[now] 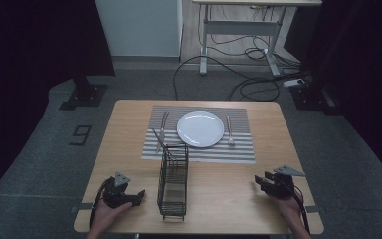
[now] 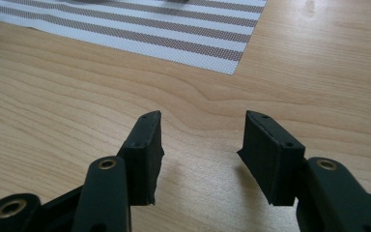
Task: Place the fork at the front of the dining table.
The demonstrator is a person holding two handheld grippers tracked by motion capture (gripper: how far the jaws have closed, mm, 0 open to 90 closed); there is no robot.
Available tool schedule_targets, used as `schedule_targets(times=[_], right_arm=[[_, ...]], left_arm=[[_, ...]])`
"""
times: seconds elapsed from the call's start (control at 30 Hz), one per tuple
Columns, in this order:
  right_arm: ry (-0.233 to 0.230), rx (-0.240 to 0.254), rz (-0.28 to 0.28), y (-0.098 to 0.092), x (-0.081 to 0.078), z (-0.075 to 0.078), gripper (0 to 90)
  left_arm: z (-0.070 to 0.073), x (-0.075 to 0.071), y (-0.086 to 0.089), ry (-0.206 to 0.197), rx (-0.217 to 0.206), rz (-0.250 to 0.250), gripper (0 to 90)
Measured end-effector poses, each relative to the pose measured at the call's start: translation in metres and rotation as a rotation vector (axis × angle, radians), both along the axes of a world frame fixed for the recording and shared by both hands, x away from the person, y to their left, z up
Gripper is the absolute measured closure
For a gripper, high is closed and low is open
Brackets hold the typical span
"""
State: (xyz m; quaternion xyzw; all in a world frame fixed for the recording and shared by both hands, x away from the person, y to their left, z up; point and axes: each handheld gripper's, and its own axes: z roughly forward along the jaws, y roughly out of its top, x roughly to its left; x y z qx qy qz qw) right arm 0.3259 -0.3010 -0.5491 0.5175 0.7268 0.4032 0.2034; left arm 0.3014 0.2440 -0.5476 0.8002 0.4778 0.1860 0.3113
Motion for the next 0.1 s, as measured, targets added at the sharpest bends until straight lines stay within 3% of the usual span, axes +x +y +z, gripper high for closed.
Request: schedule_targets(times=[0.1], right_arm=[[-0.002, -0.013, -0.003, 0.0013, 0.0, 0.0, 46.4]], left_arm=[[0.0, 0.0003, -0.0002, 0.001, 0.0, -0.001, 6.0]])
